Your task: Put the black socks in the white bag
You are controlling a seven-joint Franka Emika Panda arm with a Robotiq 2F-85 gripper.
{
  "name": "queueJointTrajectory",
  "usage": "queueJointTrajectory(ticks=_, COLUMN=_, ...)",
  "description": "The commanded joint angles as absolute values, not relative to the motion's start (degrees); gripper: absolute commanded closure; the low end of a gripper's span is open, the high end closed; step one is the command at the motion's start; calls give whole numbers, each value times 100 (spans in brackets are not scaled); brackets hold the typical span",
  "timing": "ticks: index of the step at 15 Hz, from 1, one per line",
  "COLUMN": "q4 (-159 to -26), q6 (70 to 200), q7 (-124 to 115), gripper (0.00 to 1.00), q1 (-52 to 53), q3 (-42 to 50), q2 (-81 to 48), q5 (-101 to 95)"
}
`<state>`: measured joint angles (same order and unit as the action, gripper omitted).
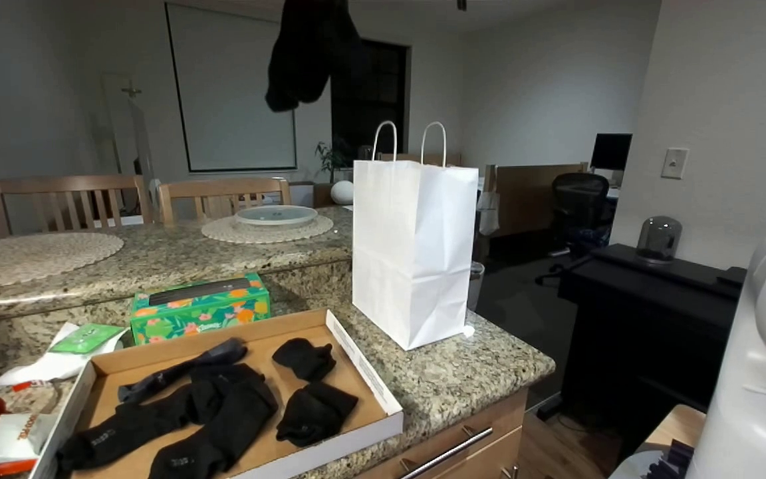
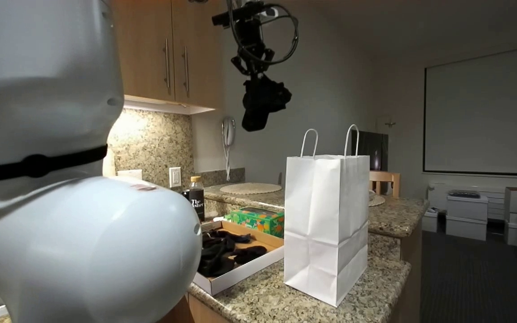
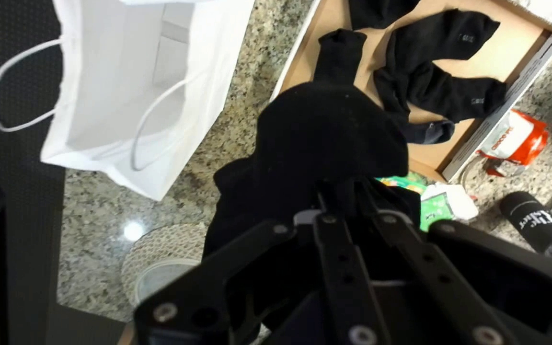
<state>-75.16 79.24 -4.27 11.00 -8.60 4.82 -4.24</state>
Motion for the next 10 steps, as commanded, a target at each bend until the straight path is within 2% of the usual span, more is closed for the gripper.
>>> queueJointTrajectory(ticks=1, q4=-6561, q6=7511, q7=181, gripper=90, q1=691, q3=-520, q2=187, q5=-233)
queueJointTrajectory(ticks=5, q4=-6204, q6=7418, q7=718, gripper=90, q1=408, q3=23, q2=42, q5=-21)
queueJointTrajectory(ticks=10, q4=-6495, q6=7712, q7=1072, gripper=90, q1=204, q3=406, q2=-78, q5=12)
